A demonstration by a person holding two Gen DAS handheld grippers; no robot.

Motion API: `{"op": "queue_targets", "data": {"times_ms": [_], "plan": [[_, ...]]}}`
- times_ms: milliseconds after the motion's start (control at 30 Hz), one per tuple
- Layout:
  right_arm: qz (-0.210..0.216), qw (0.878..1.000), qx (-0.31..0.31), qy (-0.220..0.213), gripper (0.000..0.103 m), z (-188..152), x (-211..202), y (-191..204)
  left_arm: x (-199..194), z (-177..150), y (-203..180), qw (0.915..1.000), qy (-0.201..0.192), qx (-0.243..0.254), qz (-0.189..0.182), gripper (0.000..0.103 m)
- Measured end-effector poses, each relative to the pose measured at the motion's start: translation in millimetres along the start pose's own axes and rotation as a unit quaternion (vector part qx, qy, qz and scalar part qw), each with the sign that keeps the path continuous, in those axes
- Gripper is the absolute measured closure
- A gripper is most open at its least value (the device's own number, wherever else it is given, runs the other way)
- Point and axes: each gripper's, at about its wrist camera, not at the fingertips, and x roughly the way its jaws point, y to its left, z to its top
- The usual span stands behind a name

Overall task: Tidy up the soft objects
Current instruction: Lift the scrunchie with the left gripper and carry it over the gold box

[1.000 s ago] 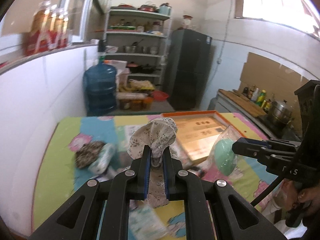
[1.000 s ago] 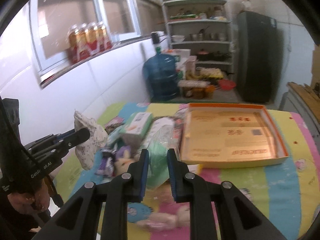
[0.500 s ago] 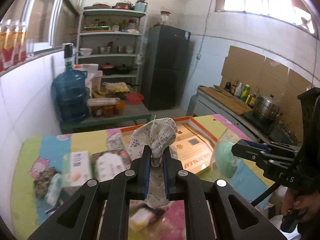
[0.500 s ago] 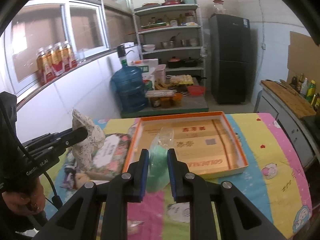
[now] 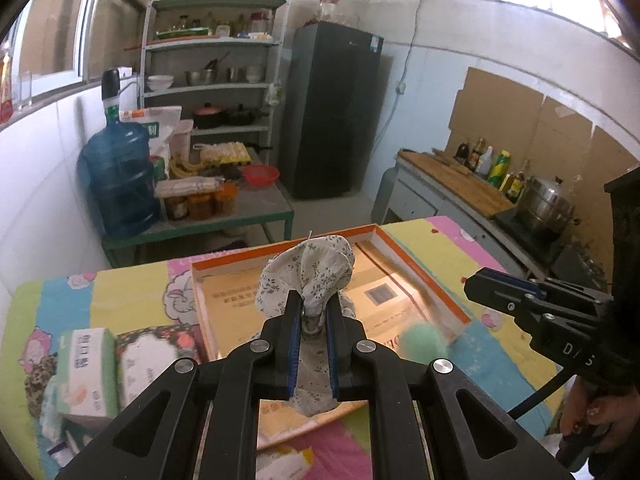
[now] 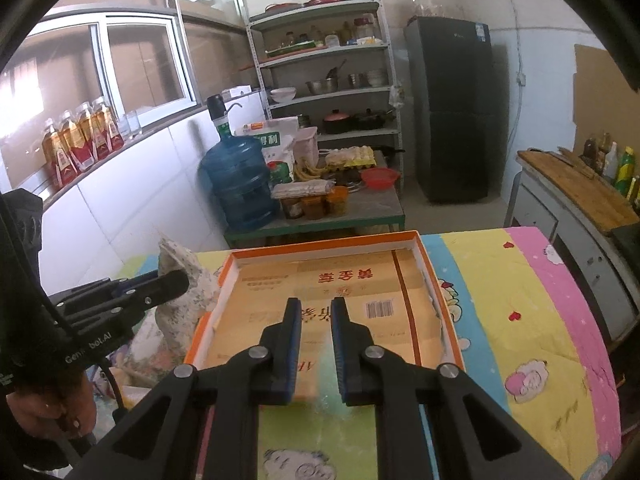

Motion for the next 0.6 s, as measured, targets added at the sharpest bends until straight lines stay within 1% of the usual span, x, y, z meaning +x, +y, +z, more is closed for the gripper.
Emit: {"op": "queue_targets", "data": {"times_ms": [100,200,400,600], "plan": [[0.006,1.000,0.002,0.016,0.088,-0.1,25.2,-13.7,29.4,0.9,-2.1,0.9995,0.027,-0.008,0.013,0.092],[0.010,0.999,0.019,0.035,0.088,-1.3,46.9,-30.7,52.1,-2.6,-2.9,0.9984,0.050,-0.017,0.022,0.092],[0.024,0.998,0.032,0.044,0.088,-2.2,59.9,-49.8,81.5,-9.9,-8.7,0.9966,0.074,-0.010,0.035,0.092],[0.040,0.997,0.052,0.044,0.088,-5.1,63.0,-60.0,99.6,-19.9,-7.4,0.9943,0.101,-0.017,0.027,0.091]]}}
